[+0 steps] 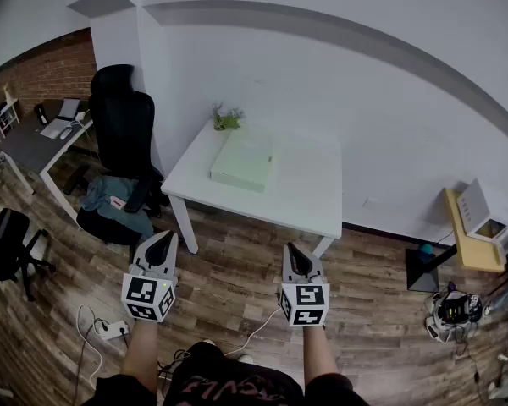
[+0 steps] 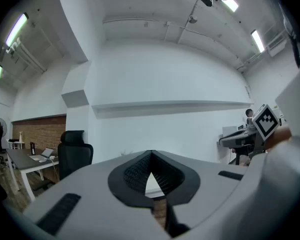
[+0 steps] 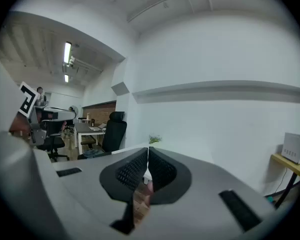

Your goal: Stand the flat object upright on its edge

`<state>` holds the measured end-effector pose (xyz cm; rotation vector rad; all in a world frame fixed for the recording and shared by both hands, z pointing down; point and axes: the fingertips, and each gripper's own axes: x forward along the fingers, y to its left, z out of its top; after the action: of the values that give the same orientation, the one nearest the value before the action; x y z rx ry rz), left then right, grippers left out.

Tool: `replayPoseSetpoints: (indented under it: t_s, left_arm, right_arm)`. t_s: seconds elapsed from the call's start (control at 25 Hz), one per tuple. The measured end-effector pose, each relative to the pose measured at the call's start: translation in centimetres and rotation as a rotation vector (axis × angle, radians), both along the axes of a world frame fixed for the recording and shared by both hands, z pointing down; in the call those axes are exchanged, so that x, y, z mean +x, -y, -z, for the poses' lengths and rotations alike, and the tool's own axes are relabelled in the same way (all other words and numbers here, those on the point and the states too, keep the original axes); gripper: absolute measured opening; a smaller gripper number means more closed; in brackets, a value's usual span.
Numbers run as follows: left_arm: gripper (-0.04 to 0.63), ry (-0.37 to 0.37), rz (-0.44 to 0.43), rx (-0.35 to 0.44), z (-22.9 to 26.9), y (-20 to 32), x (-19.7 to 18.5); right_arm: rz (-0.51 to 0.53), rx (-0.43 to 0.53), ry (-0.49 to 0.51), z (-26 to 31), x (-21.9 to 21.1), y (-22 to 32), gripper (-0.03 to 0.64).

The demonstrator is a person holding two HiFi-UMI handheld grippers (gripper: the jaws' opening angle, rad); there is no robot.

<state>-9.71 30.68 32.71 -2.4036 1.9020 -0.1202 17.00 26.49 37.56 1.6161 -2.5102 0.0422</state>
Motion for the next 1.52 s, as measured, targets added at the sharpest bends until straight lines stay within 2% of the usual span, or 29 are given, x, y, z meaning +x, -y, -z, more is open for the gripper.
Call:
replayPoseSetpoints:
  t_s: [0.12,0.56,0.96,1.24,1.52]
  left_arm:
    - [0.014,-0.014,0.004,0.004,0.3,0.0,-0.2]
    - [0.014,0.003,0.008,-0.007,-0.2,-0.3,0.8]
    - [0.014,0.017,0.019,-0.033,-0.6,0.8,1.2]
    - [0.014,0.0,0.021,-0.065,-2.4,4.0,-0.5]
    - [0.014,-0.021,0.001,-0.105,-4.7,11.3,-3.4]
  right_arm:
    - [0.002,-0.013,0.005,-0.5,0.1,0.1,0.025]
    - [0.02,0.015,-0.011,-0.1,0.4,-0.3,0.026]
    - [0.02,-0.002,0.0,-1.5,1.3,1.3,0.027]
    - [0.031,-0.015,-0.009,-2.8,-0.4,4.3,0.028]
    - [0.016,-0.057,-0.017,-4.3,-3.4,11.0,0.028]
